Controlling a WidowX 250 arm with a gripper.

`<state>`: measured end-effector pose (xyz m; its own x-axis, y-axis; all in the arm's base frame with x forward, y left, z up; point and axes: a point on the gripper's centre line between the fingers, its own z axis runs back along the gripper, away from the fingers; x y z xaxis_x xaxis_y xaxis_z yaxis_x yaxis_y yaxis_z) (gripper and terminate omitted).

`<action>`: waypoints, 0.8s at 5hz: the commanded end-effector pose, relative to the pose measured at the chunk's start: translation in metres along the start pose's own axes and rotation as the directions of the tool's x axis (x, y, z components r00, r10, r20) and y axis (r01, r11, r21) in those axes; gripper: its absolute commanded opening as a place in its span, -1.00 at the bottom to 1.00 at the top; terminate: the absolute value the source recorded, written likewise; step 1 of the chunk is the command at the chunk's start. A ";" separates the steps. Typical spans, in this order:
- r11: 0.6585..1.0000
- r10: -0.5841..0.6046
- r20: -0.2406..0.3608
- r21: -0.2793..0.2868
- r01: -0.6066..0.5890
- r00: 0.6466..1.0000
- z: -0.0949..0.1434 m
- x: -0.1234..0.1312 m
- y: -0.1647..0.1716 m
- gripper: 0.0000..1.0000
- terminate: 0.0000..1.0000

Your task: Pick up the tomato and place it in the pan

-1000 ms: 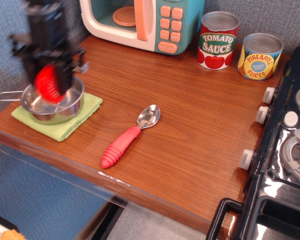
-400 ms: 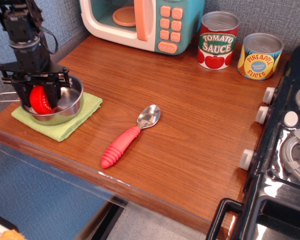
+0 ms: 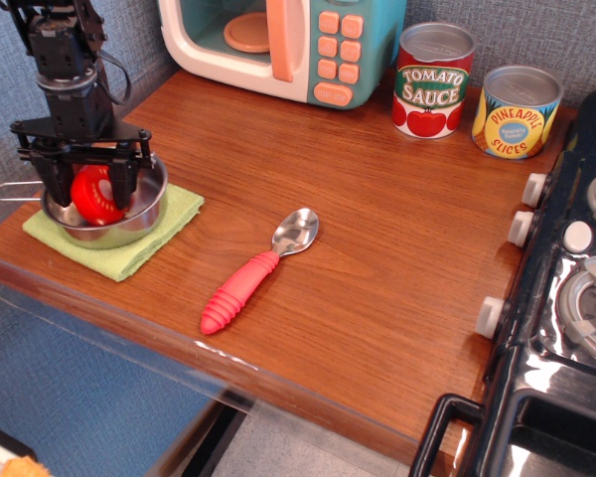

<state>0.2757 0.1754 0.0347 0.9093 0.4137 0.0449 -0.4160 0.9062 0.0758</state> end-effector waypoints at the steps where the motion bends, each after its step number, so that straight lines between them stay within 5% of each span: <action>1: 0.992 -0.124 0.127 0.009 0.124 0.984 0.055 0.008 -0.014 1.00 -1.00; 2: 0.974 -0.226 0.164 0.013 0.227 0.960 0.085 0.015 -0.028 1.00 -1.00; 4: 0.956 -0.290 0.086 -0.029 0.293 0.953 0.066 0.025 -0.047 1.00 -1.00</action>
<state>0.3147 0.1393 0.0801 0.9899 0.1293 0.0582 -0.1319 0.9903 0.0429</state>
